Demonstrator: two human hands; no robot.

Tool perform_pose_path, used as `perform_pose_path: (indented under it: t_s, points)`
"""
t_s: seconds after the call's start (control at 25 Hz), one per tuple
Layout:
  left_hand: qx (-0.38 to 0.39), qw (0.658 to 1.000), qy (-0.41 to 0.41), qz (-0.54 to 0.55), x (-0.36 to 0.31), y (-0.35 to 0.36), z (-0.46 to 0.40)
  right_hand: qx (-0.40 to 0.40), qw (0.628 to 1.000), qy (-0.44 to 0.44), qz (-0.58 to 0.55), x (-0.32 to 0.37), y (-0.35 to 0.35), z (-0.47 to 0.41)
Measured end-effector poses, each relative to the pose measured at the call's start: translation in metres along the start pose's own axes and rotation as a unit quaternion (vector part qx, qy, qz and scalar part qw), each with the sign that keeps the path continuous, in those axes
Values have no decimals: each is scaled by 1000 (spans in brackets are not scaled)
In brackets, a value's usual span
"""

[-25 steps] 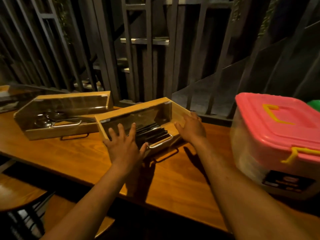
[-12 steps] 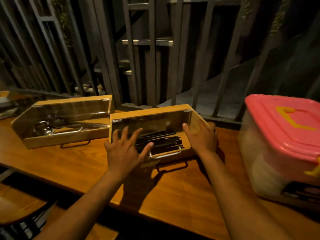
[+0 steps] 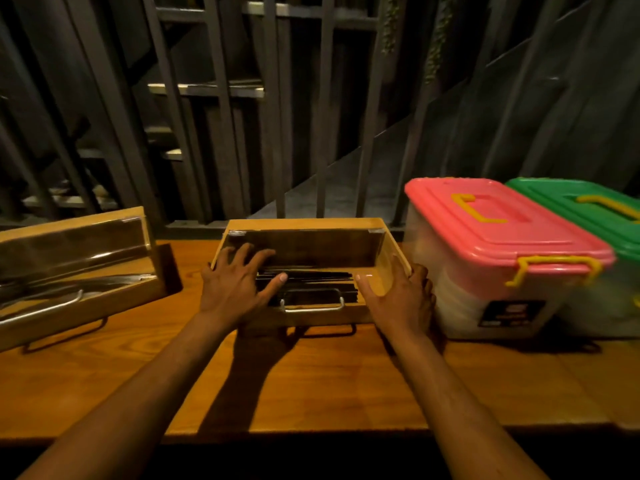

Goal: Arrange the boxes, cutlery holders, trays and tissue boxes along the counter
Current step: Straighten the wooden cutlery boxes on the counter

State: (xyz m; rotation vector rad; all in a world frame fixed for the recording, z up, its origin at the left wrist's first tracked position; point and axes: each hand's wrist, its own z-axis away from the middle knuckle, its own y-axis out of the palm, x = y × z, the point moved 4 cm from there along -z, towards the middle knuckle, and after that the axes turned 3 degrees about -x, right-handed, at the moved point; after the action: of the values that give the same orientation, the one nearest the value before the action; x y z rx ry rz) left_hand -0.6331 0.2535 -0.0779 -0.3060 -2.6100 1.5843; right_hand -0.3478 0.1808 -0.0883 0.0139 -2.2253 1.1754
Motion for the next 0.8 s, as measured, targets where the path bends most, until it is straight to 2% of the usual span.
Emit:
perform_pose_path:
  t_s: [0.2,0.36,0.56,0.8]
  points:
    - [-2,999,44,26,-24,6,-4,-69,996,17,51,-22,-19,11]
    - [-4,999,47,27,-44,7,-5,-124,985,-30,113,-25,-31,9]
    - [-2,999,38,30,-50,8,-3,-89,988,-33,121,-30,-25,8]
    - [11,1000,9,8,-60,0,11,-44,981,-78,170,-25,-33,4]
